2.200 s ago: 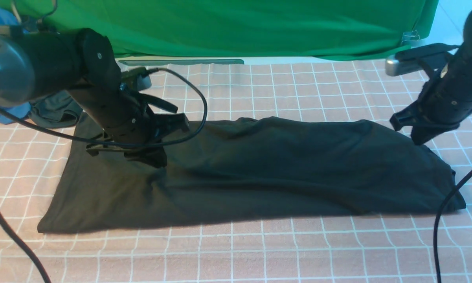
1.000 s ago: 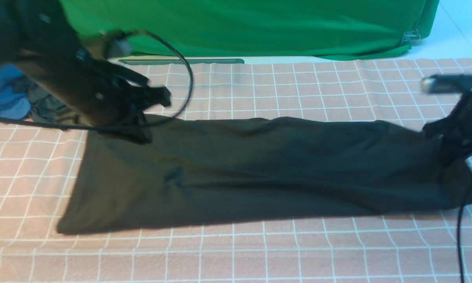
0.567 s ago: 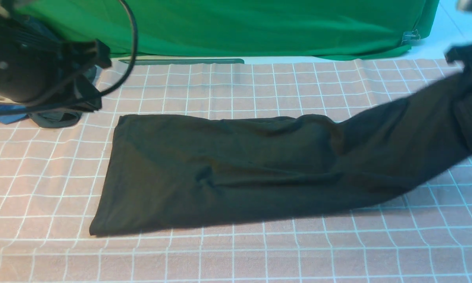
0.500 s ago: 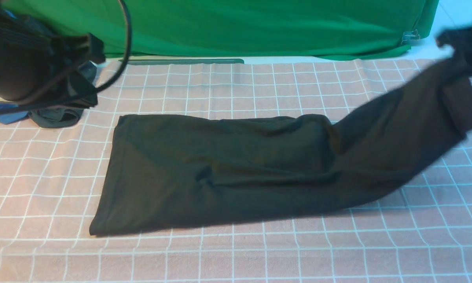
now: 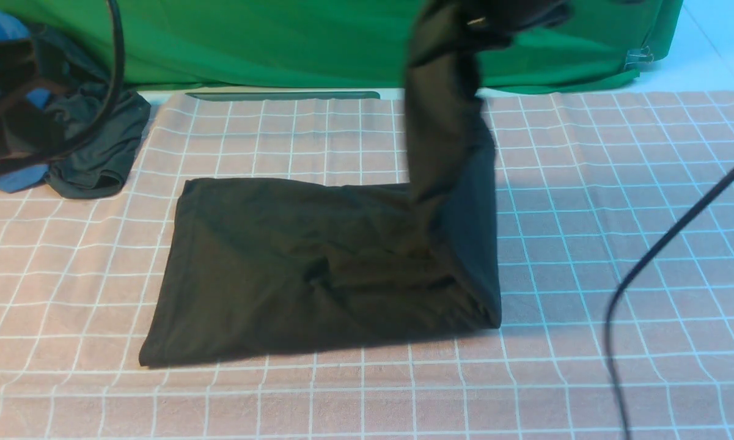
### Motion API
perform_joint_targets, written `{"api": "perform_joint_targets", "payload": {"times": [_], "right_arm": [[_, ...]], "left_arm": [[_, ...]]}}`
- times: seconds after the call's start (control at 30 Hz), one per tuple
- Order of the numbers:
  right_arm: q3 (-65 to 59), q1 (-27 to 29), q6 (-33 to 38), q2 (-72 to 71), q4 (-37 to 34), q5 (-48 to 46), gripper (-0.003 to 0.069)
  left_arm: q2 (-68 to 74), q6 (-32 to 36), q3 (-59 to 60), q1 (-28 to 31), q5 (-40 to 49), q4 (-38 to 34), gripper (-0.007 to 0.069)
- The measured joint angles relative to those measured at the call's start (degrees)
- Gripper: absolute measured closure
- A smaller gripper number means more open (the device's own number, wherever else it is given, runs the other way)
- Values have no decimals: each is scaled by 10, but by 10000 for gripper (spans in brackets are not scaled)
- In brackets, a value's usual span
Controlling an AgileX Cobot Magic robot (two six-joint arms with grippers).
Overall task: Fold a long-sleeved shirt over a pink coffee tablecloth.
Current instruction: 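Fold the right end of the dark garment over onto its left end with the right gripper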
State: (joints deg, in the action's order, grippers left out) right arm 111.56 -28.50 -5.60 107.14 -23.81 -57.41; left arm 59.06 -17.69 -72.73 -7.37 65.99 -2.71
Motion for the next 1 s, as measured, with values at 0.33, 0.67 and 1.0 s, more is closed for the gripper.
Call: {"api": "perform_joint_targets", "payload": {"times": [0.33,0.67,1.0], "right_arm": [[0,-118,-14,80,-15,152,538],[0,-176,-18,159,-29,236,538],[0,-199,-33,220,-43,339,444]], "left_arm": [[-22,-1,0,0,8,2,610],[-22,-1,1,0,11,2,610],[-22,0,6,0,11,4,610]]}}
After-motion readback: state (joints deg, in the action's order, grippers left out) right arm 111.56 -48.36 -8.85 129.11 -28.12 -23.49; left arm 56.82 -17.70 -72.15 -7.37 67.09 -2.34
